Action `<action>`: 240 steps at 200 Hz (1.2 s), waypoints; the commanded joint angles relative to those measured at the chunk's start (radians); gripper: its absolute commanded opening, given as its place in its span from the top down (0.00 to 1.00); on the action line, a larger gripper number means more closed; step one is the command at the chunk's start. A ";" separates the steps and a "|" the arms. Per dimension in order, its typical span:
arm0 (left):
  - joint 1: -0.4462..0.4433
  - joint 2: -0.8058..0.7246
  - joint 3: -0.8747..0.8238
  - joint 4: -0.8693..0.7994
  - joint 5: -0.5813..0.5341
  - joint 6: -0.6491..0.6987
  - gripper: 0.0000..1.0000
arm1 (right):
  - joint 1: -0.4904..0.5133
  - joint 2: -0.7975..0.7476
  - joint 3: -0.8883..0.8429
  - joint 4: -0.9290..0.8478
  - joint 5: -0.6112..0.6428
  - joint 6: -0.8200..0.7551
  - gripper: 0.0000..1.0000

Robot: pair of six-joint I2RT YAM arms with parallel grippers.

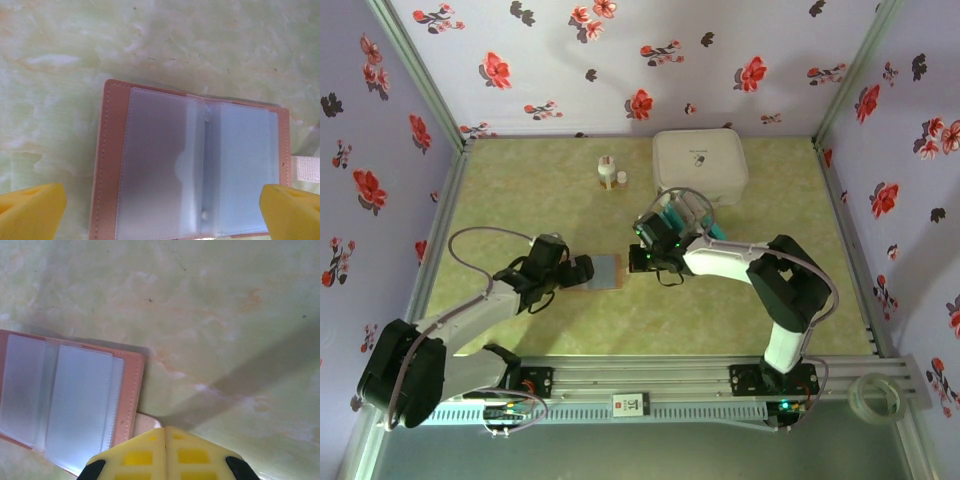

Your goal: Put the credit cards into the card holder

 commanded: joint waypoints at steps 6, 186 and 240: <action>-0.021 0.015 0.036 -0.015 0.012 0.023 0.00 | -0.030 -0.062 -0.046 -0.009 -0.011 -0.019 1.00; -0.071 0.042 0.084 -0.079 -0.023 0.023 0.00 | -0.166 -0.307 0.124 -0.541 0.240 -0.359 0.45; -0.071 0.066 0.105 -0.096 -0.036 0.036 0.00 | -0.166 -0.218 0.154 -0.530 0.227 -0.384 0.53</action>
